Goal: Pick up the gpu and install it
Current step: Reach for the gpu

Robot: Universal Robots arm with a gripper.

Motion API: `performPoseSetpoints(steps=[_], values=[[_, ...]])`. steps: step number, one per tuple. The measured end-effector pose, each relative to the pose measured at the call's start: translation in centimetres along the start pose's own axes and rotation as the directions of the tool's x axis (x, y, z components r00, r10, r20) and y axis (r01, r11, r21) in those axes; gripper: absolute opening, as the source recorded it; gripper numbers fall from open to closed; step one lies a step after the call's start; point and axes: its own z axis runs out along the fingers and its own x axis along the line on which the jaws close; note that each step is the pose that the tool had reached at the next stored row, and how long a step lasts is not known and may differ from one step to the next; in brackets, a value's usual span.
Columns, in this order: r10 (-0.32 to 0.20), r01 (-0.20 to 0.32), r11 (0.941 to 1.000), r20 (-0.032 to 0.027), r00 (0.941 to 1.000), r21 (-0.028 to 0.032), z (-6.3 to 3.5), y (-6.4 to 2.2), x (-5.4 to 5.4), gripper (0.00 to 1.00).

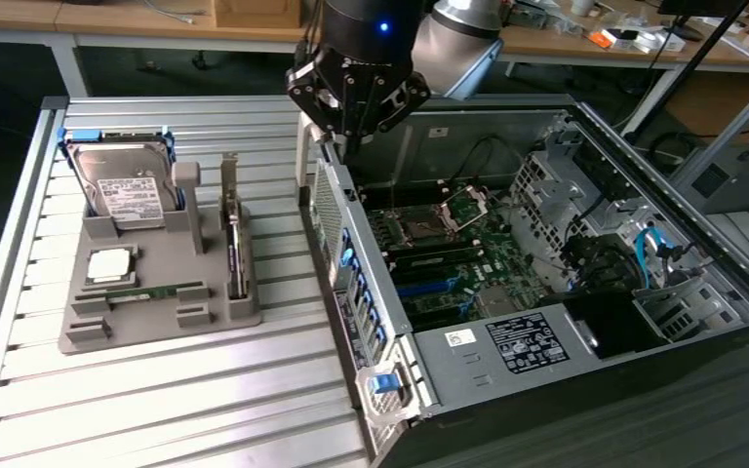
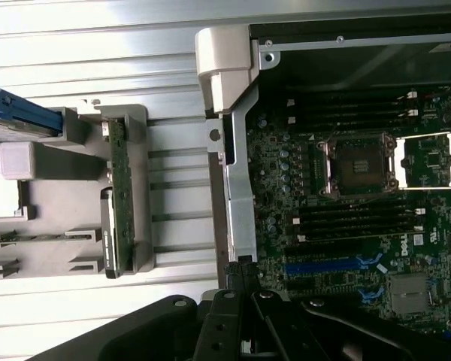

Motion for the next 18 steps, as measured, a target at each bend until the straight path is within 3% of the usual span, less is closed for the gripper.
performPoseSetpoints(steps=[18], values=[[0.0, 0.0, 1.0, 0.0, 1.0, 0.0, -0.02, -0.07, 0.94, 0.11]])
